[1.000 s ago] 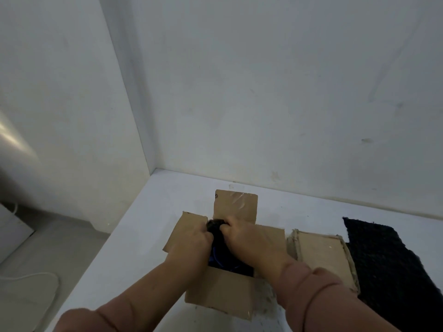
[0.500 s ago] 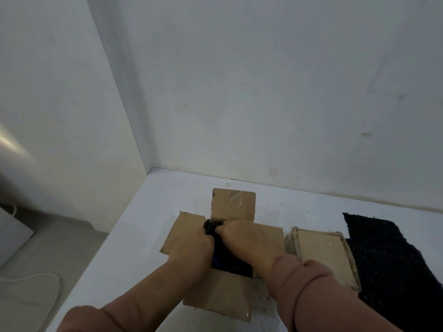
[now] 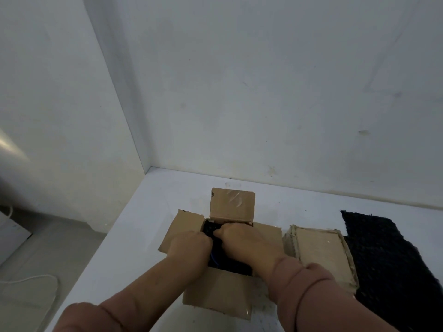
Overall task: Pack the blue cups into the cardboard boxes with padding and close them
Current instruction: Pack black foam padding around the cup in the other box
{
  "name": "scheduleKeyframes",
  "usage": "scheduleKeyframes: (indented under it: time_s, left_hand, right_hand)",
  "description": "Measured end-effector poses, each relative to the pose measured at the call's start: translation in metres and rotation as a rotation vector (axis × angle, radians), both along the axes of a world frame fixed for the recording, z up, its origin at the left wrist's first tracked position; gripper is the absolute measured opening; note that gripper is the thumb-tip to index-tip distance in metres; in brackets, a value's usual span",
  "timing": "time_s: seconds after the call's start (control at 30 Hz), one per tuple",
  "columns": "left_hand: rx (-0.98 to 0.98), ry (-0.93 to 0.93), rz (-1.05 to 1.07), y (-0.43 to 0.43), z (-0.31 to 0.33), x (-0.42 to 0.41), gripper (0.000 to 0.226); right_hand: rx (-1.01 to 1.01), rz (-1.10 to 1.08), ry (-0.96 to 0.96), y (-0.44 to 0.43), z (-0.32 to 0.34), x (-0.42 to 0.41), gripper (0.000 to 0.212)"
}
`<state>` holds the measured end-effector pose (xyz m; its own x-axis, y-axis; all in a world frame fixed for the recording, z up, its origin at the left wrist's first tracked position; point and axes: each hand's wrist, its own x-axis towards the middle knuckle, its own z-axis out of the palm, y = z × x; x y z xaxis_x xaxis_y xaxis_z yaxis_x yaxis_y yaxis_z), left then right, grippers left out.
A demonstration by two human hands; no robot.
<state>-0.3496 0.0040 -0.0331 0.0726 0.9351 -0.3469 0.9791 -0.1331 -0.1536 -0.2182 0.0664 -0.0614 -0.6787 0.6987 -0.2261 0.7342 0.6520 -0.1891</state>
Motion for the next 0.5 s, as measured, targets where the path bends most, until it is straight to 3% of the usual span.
scheduleKeyframes:
  time_s: [0.2,0.5]
  left_hand:
    - [-0.006,0.015,0.0,0.002,-0.0003,-0.0044,0.02]
    - [-0.011,0.008,0.006,0.0047,0.0012,0.0021,0.018]
  right_hand:
    - [-0.045,-0.011,0.065,0.0054,-0.0002,0.0034,0.043]
    - [-0.037,-0.047,0.112,0.0019,-0.004,0.0022,0.037]
